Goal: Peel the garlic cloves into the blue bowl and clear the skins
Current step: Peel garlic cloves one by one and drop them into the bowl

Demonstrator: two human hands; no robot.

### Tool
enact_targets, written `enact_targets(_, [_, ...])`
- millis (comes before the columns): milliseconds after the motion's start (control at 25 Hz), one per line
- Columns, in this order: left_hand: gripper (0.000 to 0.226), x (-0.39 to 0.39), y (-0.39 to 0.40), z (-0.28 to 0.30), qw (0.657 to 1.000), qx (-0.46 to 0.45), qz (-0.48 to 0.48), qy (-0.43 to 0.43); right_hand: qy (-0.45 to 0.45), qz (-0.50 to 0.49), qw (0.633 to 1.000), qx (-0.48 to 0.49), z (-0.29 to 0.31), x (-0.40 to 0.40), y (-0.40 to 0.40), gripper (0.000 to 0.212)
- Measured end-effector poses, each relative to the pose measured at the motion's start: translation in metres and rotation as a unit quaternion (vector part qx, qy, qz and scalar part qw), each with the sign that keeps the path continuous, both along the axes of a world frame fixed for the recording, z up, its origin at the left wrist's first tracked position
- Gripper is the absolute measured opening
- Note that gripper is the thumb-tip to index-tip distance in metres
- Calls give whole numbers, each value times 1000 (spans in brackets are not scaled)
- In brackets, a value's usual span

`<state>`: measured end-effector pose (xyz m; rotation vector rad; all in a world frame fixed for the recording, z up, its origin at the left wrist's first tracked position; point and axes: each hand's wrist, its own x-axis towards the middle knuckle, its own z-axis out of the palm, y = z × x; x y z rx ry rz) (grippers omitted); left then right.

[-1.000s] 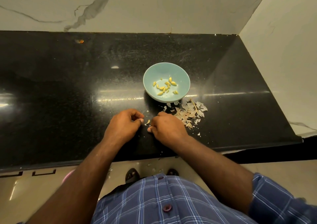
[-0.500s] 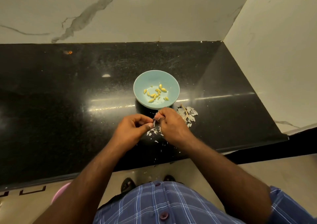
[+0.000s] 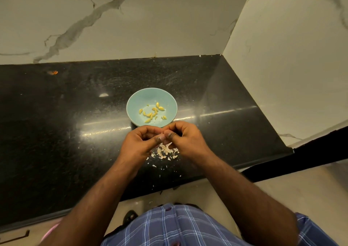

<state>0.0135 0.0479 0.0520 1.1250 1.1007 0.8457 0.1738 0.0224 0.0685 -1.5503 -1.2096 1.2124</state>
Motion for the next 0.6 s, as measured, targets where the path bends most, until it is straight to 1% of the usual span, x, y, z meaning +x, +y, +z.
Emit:
enact_targets(120, [27,3,1,-4,1000,-2,-2,-13,-34,-3,999,27,0,9,1,7])
enact_targets(280, [23,6,2,-11,1000,-5,-6,-29,-56,-10,998,28,-1,17,2,11])
enact_targets(360, [21,8,3,-11,997,-32,9,-64,-41,1,999,20,-2,21,3,13])
enact_targets(440, [21,11,4,-10,993,-62,18,-94,-46,8,999,29,-5,24,3,17])
enact_targets(600, [17,15,2,-10,992,-77,23,-94,-144,25,986,82,-8,24,2,14])
